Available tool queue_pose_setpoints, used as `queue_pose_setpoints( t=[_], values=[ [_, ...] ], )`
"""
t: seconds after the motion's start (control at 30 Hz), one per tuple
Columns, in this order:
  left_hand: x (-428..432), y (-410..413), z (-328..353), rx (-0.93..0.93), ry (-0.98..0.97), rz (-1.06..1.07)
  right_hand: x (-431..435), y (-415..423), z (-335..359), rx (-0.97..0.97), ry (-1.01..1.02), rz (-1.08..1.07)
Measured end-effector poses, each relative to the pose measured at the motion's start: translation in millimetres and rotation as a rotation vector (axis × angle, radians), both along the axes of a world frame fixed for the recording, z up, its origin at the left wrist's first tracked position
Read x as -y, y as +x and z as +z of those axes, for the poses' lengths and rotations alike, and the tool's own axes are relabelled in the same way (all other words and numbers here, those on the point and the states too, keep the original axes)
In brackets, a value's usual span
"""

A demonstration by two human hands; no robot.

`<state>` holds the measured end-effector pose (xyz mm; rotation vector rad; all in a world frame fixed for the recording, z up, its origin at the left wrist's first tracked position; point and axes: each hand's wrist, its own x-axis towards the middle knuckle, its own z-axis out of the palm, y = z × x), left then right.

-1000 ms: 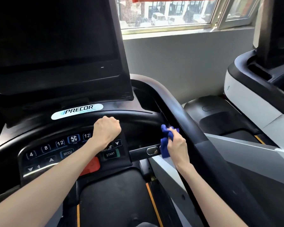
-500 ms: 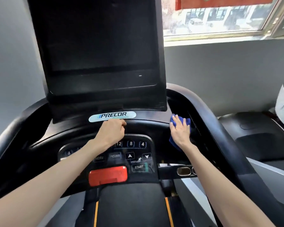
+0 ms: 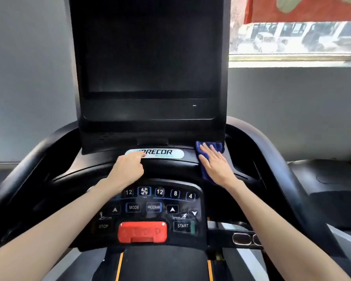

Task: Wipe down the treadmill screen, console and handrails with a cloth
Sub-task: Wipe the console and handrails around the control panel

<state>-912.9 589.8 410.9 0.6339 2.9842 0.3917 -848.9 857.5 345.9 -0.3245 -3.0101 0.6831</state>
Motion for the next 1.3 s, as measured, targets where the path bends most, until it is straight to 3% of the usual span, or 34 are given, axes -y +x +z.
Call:
queue_pose_setpoints(
  t=[0.1, 0.27, 0.37, 0.5, 0.57, 0.7, 0.83, 1.1, 1.3],
  values=[
    [10, -6, -1, 0.009, 0.028, 0.046, 16, -4, 3, 0.059, -0.004, -0.053],
    [18, -13, -3, 0.015, 0.041, 0.108, 85, -46, 27, 0.174, -0.048, 0.204],
    [23, -12, -3, 0.004, -0.014, 0.132, 123, -69, 34, 0.254, -0.022, 0.280],
    [37, -19, -4, 0.051, -0.019, 0.145, 131, -69, 37, 0.215, -0.020, 0.318],
    [46, -24, -4, 0.076, 0.013, 0.161, 113, -57, 35, 0.158, -0.010, 0.258],
    [61, -29, -7, 0.109, 0.044, 0.177, 53, -15, 19, 0.086, -0.009, -0.114],
    [77, -31, -12, 0.144, 0.084, 0.178, 43, -8, 17, 0.127, -0.079, -0.202],
    [145, -48, -10, 0.140, 0.120, 0.270, 166, -76, 31, 0.178, 0.096, 0.145],
    [205, -53, -20, 0.146, 0.135, 0.298, 260, -117, 32, 0.226, 0.229, 0.271]
  ],
)
